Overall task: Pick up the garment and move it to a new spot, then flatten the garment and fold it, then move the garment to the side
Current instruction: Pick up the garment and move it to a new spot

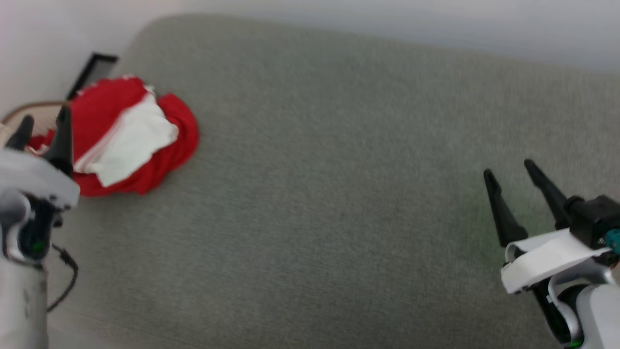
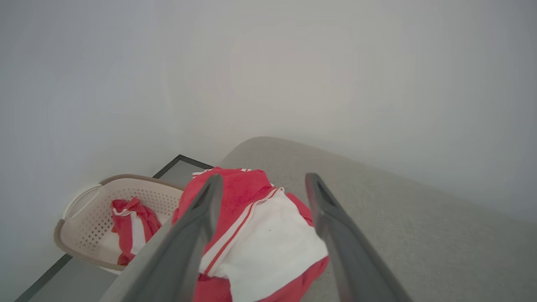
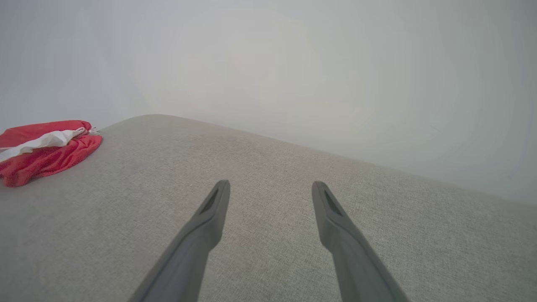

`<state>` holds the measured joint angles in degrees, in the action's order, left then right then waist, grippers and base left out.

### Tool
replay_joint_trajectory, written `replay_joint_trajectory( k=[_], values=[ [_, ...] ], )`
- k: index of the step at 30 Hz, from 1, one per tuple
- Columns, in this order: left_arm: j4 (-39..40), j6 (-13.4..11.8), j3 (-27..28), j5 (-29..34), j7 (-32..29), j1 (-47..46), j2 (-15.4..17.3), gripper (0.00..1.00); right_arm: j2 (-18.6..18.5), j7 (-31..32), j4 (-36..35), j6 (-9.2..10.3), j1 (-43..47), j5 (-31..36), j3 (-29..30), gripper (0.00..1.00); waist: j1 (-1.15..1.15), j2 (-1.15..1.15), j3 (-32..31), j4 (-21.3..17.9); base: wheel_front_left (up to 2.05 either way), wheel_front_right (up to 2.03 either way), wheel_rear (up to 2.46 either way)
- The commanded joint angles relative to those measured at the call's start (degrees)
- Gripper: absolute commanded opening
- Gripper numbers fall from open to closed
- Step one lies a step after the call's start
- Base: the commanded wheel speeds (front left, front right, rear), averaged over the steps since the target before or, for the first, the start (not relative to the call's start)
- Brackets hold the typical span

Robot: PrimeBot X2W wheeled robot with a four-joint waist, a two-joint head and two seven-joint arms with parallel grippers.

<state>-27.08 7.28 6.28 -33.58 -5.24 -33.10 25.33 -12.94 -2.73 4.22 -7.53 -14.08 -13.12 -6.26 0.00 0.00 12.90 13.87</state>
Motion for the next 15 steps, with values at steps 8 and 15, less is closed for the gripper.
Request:
replay_joint_trajectory(
  k=[8,15],
  values=[
    [-15.7,0.2,-6.4,-4.4,-8.4,-12.8,3.8,1.0,-1.0,2.6,-5.7,0.08,-2.3,2.0,1.6,1.0,0.0,0.0,13.8,-5.7,0.0,0.0,0.0],
    [-31.2,0.3,-8.2,-5.4,-14.4,-21.2,5.5,1.0,-1.5,4.5,-10.1,0.08,-2.4,2.7,2.8,1.0,0.0,0.0,16.9,-7.3,0.0,0.0,0.0]
  ],
)
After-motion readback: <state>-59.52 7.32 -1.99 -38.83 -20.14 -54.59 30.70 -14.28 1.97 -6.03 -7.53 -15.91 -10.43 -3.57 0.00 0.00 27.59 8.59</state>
